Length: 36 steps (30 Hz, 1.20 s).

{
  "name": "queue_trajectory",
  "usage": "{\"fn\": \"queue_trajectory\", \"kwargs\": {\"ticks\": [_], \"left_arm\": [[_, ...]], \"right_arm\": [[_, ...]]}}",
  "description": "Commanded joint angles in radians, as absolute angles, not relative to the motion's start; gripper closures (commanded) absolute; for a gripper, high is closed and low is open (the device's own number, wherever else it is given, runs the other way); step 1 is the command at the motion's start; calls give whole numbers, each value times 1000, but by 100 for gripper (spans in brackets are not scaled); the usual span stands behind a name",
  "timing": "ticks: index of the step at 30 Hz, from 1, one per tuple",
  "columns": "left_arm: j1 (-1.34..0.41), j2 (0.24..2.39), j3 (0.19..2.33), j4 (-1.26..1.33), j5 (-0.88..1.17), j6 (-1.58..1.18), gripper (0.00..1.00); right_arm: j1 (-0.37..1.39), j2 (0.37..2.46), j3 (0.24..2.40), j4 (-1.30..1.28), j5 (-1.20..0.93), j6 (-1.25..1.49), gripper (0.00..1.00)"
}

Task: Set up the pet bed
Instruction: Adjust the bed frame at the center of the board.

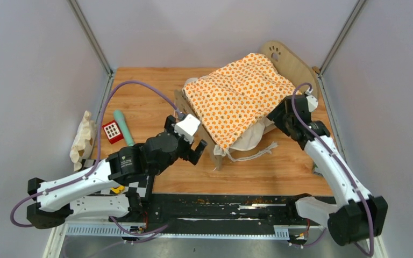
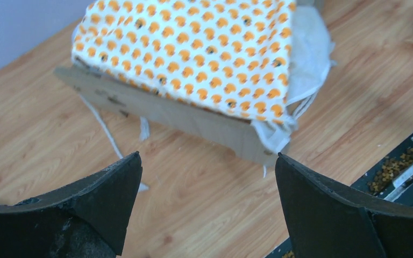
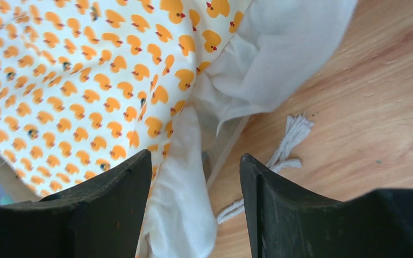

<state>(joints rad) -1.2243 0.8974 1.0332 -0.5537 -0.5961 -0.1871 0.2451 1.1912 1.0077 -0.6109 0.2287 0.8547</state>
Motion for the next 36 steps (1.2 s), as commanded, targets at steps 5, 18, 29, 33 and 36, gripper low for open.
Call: {"fn": "queue_trajectory", "kwargs": {"ticks": [5, 18, 29, 33, 36], "left_arm": [[-1228, 1200, 1297, -385, -312, 64, 0], [-1227, 1415, 1394, -355, -181, 44, 0], [-1137, 1387, 1348, -312, -108, -34, 0], [-1125, 1387, 1362, -327, -100, -12, 0], [-1124, 1412, 1387, -347, -70, 9, 0]], "right_arm": [[239, 809, 1089, -809, 355, 632, 39], [239, 609, 1386, -1010, 493, 538, 41], [239, 593, 1418, -1027, 531, 497, 42], [239, 591, 1394, -1024, 519, 491, 43], [239, 592, 1372, -1019, 508, 478, 43]]}}
